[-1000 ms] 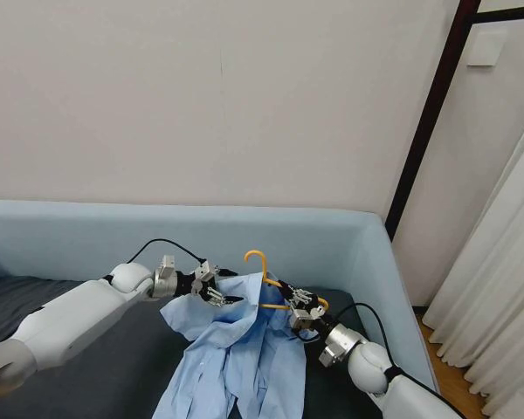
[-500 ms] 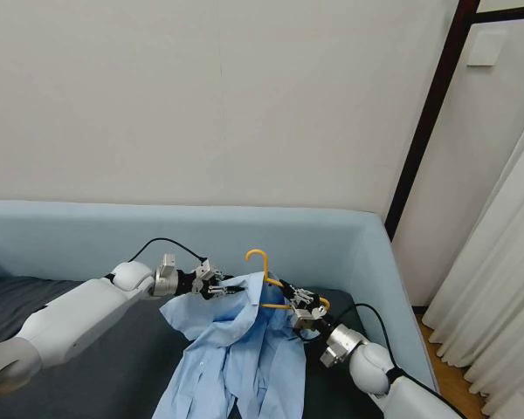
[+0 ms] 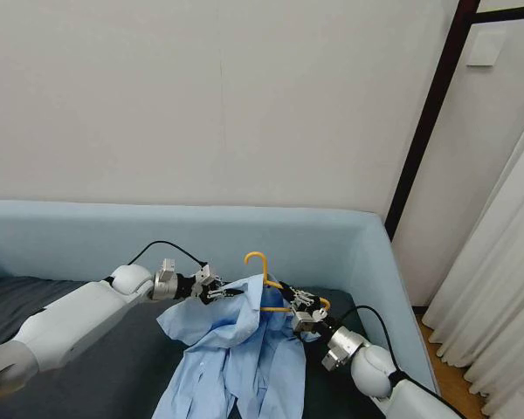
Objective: Pick up the clothes from the sofa and hang them on the clothes hanger.
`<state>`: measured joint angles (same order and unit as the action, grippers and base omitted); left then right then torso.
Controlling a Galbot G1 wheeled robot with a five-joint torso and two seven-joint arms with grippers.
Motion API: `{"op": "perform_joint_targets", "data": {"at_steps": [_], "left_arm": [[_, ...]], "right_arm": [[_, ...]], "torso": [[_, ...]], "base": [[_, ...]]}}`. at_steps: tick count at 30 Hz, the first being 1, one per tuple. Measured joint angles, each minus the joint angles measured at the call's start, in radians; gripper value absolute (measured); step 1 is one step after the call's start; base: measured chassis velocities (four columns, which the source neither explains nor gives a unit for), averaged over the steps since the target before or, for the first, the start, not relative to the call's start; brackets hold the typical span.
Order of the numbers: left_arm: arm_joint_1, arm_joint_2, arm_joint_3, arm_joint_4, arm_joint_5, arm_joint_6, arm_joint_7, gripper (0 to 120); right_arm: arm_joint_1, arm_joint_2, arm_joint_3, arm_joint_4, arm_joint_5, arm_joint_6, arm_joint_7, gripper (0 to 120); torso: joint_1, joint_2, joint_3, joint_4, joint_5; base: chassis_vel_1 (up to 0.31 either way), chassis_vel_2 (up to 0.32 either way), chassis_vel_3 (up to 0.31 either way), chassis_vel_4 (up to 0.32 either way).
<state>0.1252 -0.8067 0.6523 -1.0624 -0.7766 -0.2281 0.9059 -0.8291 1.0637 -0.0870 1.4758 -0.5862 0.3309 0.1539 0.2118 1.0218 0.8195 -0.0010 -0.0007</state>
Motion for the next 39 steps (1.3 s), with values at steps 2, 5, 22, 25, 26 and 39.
{"op": "perform_joint_targets", "data": {"at_steps": [2, 5, 22, 25, 26, 39], "left_arm": [[0.001, 0.006, -0.004, 0.002, 0.001, -0.001, -0.006, 7], [0.007, 0.01, -0.017, 0.026, 0.001, -0.002, -0.017, 5], [0.079, 0.011, -0.074, 0.021, -0.017, -0.03, -0.049, 4], [0.079, 0.014, -0.073, 0.018, -0.023, -0.03, -0.052, 4], [0.079, 0.015, -0.073, 0.015, -0.026, -0.03, -0.053, 4], [0.092, 0.016, -0.081, 0.008, -0.043, -0.03, -0.056, 4]], "right_arm": [[-0.015, -0.011, 0.0, 0.037, 0.048, -0.019, 0.001, 13], [-0.057, -0.047, 0.009, 0.114, 0.124, -0.047, 0.001, 23], [-0.154, -0.055, 0.07, -0.057, -0.024, -0.001, -0.004, 84], [-0.092, 0.011, 0.056, -0.183, -0.132, -0.006, 0.0, 96], [-0.073, 0.027, 0.049, -0.213, -0.149, -0.015, 0.001, 98], [0.011, 0.132, -0.153, -0.286, 0.489, -0.168, -0.006, 100]], "torso": [[0.0, 0.0, 0.0, -0.0003, 0.0003], [0.0, 0.0, 0.0, 0.0004, 0.0002], [0.0, 0.0, 0.0, -0.0002, 0.0002], [0.0, 0.0, 0.0, 0.0003, 0.0003], [0.0, 0.0, 0.0, 0.0002, 0.0], [0.0, 0.0, 0.0, -0.0002, -0.0001]], "base": [[0.0, 0.0, 0.0, 0.0], [0.0, 0.0, 0.0, 0.0], [0.0, 0.0, 0.0, 0.0], [0.0, 0.0, 0.0, 0.0], [0.0, 0.0, 0.0, 0.0], [0.0, 0.0, 0.0, 0.0]]}}
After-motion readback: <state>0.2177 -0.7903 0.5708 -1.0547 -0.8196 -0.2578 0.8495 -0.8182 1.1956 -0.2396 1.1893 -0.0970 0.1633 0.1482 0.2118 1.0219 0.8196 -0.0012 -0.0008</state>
